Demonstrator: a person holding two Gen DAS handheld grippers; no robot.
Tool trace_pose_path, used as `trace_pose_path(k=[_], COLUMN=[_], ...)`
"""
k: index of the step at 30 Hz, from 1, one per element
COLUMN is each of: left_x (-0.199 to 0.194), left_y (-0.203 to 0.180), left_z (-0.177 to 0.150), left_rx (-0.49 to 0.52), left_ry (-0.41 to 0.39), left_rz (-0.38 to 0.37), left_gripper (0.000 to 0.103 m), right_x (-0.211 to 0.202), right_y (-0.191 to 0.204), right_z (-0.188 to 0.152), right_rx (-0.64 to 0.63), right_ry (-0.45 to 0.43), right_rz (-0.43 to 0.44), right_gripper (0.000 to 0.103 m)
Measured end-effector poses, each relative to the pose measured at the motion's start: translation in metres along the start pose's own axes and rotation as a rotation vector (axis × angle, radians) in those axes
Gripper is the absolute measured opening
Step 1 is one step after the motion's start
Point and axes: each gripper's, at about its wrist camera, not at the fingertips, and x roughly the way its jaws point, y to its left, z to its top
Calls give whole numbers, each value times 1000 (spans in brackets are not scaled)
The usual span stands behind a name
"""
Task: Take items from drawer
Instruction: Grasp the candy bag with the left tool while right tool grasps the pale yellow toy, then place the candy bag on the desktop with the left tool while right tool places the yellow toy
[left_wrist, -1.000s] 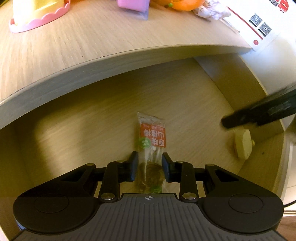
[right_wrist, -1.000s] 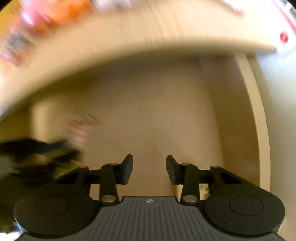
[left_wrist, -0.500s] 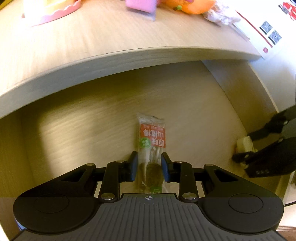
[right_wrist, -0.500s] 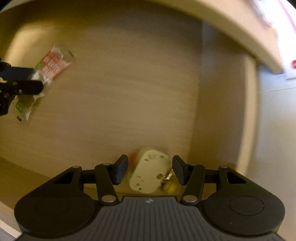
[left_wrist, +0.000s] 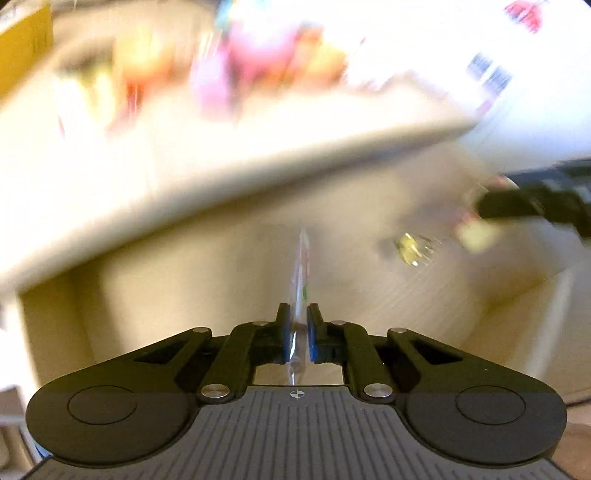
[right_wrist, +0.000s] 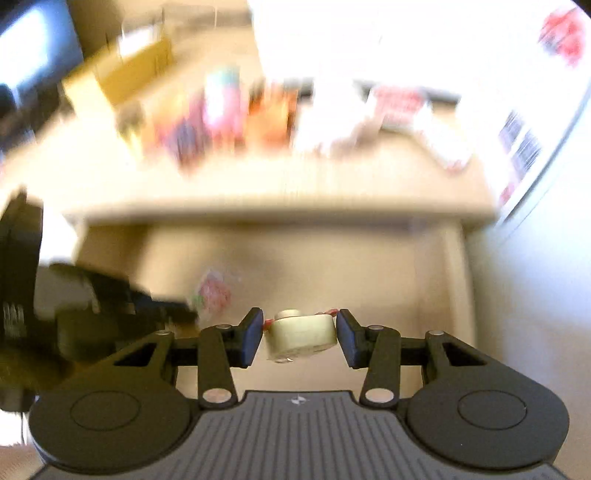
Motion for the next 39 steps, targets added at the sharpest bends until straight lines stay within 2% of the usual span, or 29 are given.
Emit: trace_pose_path(k=[3,7,11,12,16,17,21,24,29,32,33,36,39], left_x=[-46,-92,-88,-79,-31,-21,-13,-11,-5,-8,-10,-10,-6], left_y=[-17,-30,-32,-30,-13,-8,-8,-10,-8,-9,-7,-3,-10], left_z=[20,56,93,99,123,126,128,123,121,128,128,129,129], left_rx=[18,40,75,64,-17,-25,11,26,-29,-10,-22,-51,6], left_ry=[-102,-269,-409,-424,-392,-371,-386,-381,-362,-352,-359,-351,-340], left_rz=[-3,0,66,81,82,87,136,154,136,149,141,135,158], left_gripper=[10,10,10,11,13,16,37,45,45,42,41,41,41], right_x=[-41,-86,-98,-86,-39,-27,12,32,51,41,36,22,4], right_y=[-8,-12,-26,-27,-23,-21,-18,-14,-11,-9,-7,-4,-12], right_z=[18,61,99,106,127,130,132,121,110,109,110,108,89], right_rx=[51,52,44,38,-30,-50,-109,-145,-183,-175,-175,-190,-77], right_ry=[-150,-350,-452,-462,-460,-459,-422,-414,-364,-396,-406,-418,-433], right_rz=[31,64,34,22,-18,-18,-20,-21,-38,-47,-49,-85,-88], right_gripper=[43,43,43,43,43,43,44,44,43,46,50,51,57])
